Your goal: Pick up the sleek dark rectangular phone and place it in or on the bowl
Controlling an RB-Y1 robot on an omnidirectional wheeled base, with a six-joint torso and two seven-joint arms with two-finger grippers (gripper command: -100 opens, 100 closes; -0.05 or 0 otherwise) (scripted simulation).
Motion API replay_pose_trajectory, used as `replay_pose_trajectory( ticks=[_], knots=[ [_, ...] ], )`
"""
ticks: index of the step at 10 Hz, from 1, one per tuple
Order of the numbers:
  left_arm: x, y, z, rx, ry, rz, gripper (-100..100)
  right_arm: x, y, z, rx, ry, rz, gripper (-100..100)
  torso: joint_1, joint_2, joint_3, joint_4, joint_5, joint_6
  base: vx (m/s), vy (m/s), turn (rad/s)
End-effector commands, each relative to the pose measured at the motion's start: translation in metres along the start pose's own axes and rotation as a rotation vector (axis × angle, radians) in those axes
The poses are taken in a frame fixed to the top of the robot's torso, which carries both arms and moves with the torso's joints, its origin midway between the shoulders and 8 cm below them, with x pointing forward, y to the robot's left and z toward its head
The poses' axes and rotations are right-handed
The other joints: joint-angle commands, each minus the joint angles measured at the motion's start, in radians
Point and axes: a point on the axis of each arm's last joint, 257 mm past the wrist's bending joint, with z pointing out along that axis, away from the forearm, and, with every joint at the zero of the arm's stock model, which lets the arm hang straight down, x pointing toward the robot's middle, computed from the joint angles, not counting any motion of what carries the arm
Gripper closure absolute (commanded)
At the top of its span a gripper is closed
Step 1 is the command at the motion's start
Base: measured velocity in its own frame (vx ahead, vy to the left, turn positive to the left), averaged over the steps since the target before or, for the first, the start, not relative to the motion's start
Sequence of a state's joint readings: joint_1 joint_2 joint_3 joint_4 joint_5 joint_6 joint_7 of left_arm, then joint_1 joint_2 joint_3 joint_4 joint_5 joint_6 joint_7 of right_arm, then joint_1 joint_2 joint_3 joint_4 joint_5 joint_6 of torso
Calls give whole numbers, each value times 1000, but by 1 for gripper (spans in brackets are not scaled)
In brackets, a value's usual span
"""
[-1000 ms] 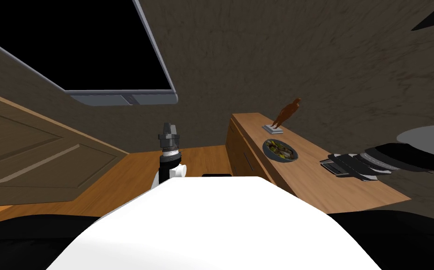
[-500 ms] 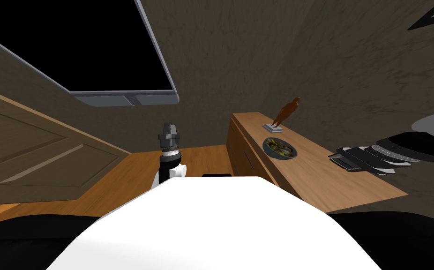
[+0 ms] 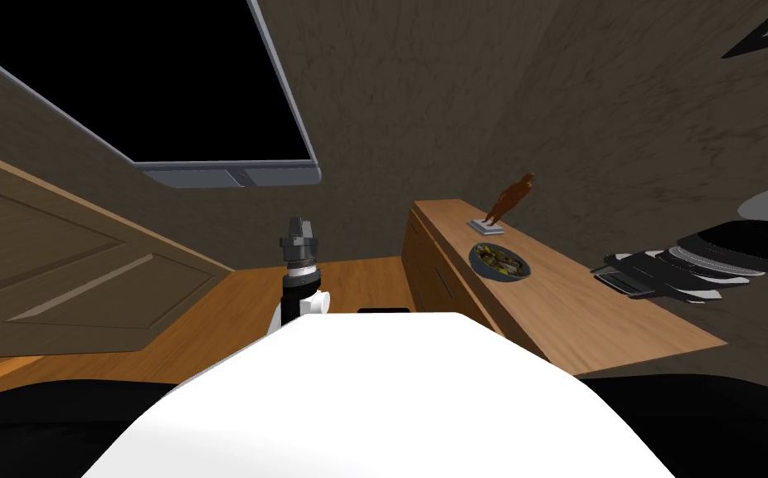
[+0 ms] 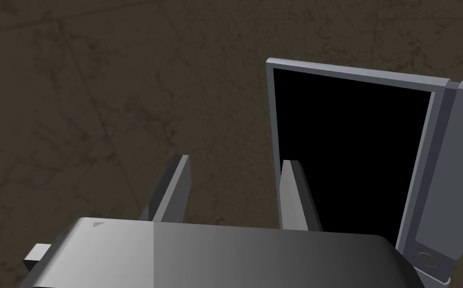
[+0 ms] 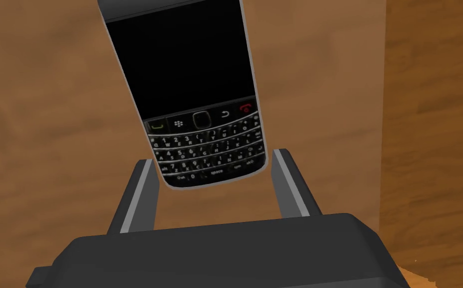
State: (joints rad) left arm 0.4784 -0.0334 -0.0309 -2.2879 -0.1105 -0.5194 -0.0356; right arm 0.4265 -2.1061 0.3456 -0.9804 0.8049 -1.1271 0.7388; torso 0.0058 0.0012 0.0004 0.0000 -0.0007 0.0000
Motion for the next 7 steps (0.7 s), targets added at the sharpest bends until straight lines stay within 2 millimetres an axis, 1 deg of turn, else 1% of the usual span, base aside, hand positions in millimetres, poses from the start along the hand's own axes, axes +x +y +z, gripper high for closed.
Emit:
replay_pose_trajectory(
  ticks=[1,2,3,4,5,7],
  knots=[
    [0,0,0,0,0,0,0,7,-2,-15,-18,36,-20,100,0,0,0,0,0,0,-3,93,35],
    [0,0,0,0,0,0,0,10,-3,-22,-29,53,-30,100,2,0,0,0,1,0,9,97,27],
    [0,0,0,0,0,0,0,15,-3,-34,-53,84,-52,100,4,-1,-1,-1,1,-1,13,124,56],
    [0,0,0,0,0,0,0,17,-3,-40,-65,99,-63,100,6,-2,-1,-1,2,-1,23,133,38],
    [0,0,0,0,0,0,0,17,-3,-40,-65,99,-63,100,7,-3,-2,-1,2,-1,22,83,6],
    [0,0,0,0,0,0,0,24,-3,-63,-109,152,-106,100,4,-3,-2,-2,1,-1,22,103,30]
  ],
)
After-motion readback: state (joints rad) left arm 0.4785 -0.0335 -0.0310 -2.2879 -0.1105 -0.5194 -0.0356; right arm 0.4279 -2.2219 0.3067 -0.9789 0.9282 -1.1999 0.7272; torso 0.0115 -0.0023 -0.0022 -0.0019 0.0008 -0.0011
